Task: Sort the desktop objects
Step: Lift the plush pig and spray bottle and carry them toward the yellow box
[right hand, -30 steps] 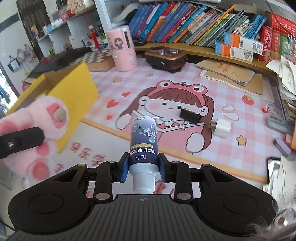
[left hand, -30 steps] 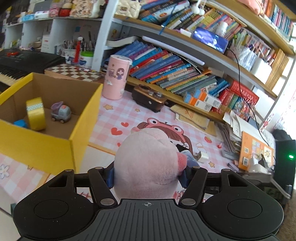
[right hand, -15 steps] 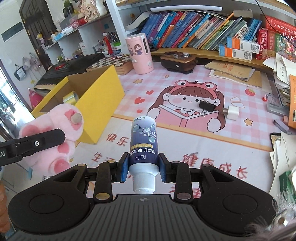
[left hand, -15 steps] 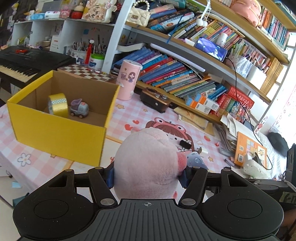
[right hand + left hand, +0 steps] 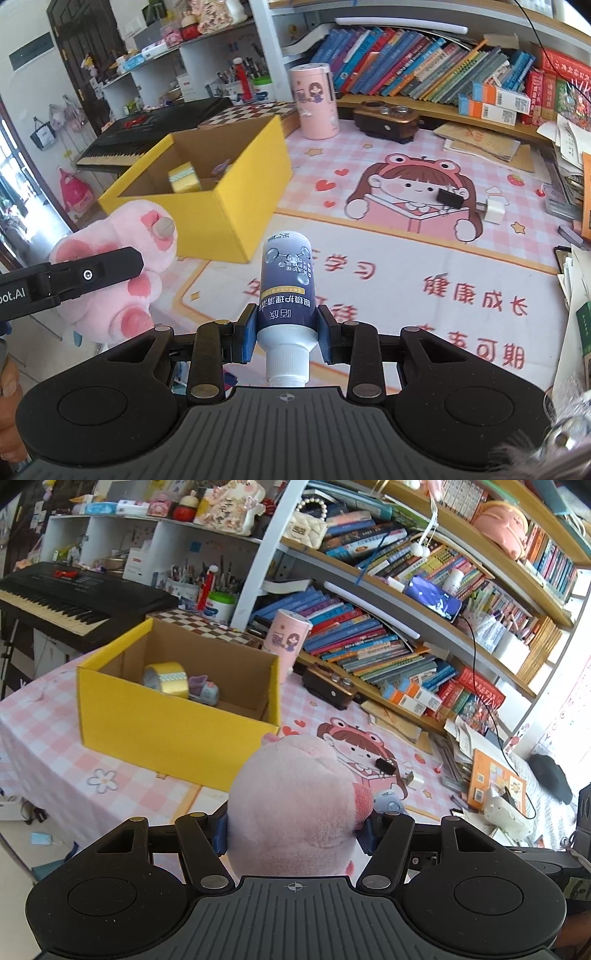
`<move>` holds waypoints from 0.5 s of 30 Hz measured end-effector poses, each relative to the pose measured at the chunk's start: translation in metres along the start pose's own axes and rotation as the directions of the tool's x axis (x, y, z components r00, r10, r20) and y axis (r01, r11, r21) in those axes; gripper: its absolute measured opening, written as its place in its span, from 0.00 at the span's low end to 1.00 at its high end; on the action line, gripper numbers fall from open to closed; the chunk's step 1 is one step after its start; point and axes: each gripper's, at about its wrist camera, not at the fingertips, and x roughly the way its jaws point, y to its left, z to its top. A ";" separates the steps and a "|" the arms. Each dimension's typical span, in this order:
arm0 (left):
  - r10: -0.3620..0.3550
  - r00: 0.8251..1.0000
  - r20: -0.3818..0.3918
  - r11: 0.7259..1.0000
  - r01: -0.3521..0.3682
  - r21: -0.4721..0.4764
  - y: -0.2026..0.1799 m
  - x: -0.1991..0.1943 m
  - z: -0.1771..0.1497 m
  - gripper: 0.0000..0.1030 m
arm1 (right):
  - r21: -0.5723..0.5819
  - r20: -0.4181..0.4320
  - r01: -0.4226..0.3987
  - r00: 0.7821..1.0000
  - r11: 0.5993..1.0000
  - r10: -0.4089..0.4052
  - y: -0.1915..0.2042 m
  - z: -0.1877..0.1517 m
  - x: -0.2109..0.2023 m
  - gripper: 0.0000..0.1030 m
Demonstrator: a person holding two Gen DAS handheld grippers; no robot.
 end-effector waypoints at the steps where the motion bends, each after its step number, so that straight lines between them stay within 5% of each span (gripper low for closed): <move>1: -0.001 1.000 -0.001 1.000 0.001 -0.002 0.004 -0.003 -0.001 0.60 | -0.002 -0.002 0.001 1.000 1.000 -0.001 0.005 -0.002 -0.001 0.29; 15: -0.026 0.999 -0.022 1.000 0.026 -0.010 0.043 -0.034 -0.015 0.60 | -0.012 -0.015 0.000 1.000 1.000 -0.001 0.063 -0.028 -0.005 0.29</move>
